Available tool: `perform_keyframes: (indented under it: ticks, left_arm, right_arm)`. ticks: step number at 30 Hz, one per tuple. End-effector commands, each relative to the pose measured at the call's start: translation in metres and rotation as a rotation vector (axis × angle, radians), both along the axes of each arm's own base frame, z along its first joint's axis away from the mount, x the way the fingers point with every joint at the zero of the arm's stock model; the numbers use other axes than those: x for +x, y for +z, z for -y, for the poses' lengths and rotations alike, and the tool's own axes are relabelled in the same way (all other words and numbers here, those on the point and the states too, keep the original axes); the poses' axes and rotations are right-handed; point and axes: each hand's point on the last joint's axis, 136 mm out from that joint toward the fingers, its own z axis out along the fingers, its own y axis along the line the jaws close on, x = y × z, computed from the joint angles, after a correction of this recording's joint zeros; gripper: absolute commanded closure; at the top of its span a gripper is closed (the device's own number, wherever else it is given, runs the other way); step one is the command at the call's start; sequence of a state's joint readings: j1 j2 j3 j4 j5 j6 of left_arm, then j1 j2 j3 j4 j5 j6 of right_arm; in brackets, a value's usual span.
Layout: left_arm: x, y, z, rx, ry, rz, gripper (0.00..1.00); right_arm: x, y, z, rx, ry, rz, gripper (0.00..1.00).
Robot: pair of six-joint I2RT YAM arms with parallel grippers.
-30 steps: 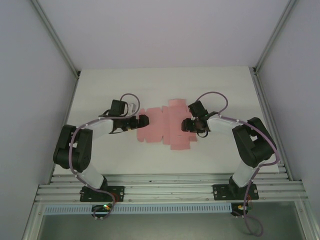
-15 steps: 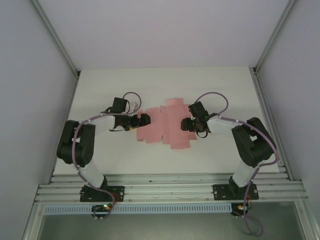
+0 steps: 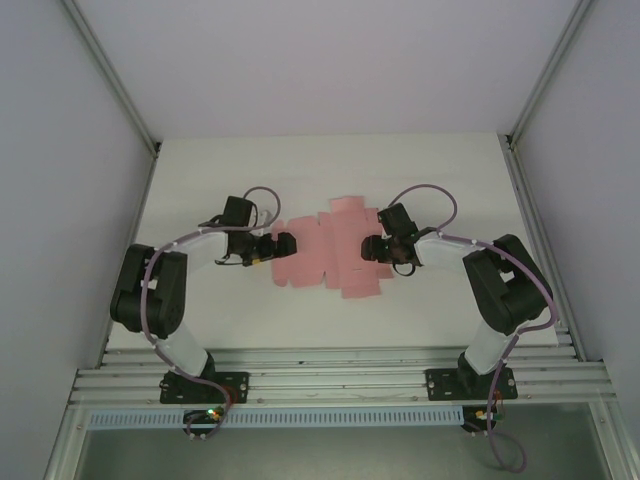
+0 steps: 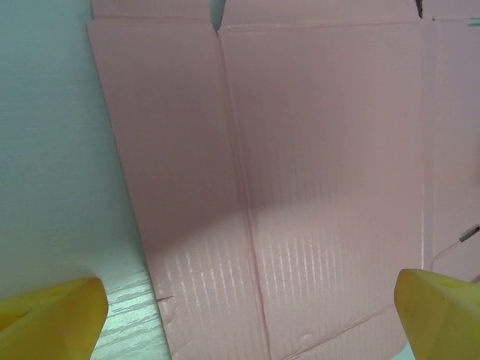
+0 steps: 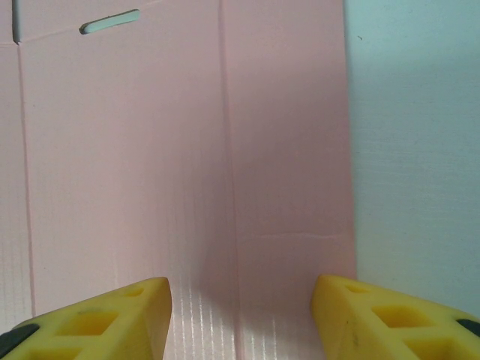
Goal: Assemble paper box
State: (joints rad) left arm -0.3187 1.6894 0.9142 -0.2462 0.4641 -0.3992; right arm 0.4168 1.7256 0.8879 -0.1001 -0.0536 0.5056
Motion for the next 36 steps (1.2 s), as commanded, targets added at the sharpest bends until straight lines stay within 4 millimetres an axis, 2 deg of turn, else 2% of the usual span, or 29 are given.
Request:
perform_keyframes:
  ticks: [1, 5, 8, 12, 19, 23, 25, 28, 31, 34, 36]
  left_arm:
    - [0.000, -0.002, 0.023, -0.111, -0.054, -0.007, 0.00]
    - [0.004, 0.011, 0.044, -0.234, -0.095, 0.016, 0.00]
    - [0.007, 0.017, 0.051, -0.252, -0.119, 0.032, 0.00]
    - [0.008, 0.031, 0.056, -0.285, -0.136, 0.070, 0.01]
    - [0.006, 0.069, 0.063, -0.417, -0.148, 0.167, 0.03]
    - [0.007, 0.079, 0.061, -0.405, -0.146, 0.214, 0.04]
    - [0.009, 0.073, 0.055, -0.345, -0.134, 0.212, 0.06]
    - [0.013, 0.050, 0.041, -0.200, -0.099, 0.173, 0.09]
    - [0.011, 0.025, 0.028, -0.077, -0.078, 0.110, 0.19]
    - [0.009, 0.014, 0.026, -0.048, -0.072, 0.089, 0.35]
    - [0.010, 0.013, 0.024, -0.024, -0.065, 0.095, 0.54]
  right_arm:
    - [-0.042, -0.047, 0.018, -0.061, -0.022, -0.186, 0.45]
    - [-0.043, -0.048, 0.017, -0.046, -0.024, -0.184, 0.45]
    - [-0.043, -0.049, 0.016, -0.039, -0.026, -0.183, 0.45]
    - [-0.044, -0.049, 0.015, -0.031, -0.027, -0.178, 0.45]
    - [-0.042, -0.049, 0.012, -0.007, -0.023, -0.160, 0.45]
    - [-0.042, -0.048, 0.011, 0.007, -0.021, -0.146, 0.44]
    - [-0.042, -0.047, 0.012, 0.009, -0.023, -0.144, 0.45]
    - [-0.041, -0.045, 0.011, 0.015, -0.023, -0.133, 0.45]
    - [-0.041, -0.047, 0.013, 0.015, -0.033, -0.138, 0.45]
    - [-0.043, -0.048, 0.014, 0.016, -0.037, -0.147, 0.46]
    - [-0.043, -0.048, 0.014, 0.018, -0.036, -0.144, 0.47]
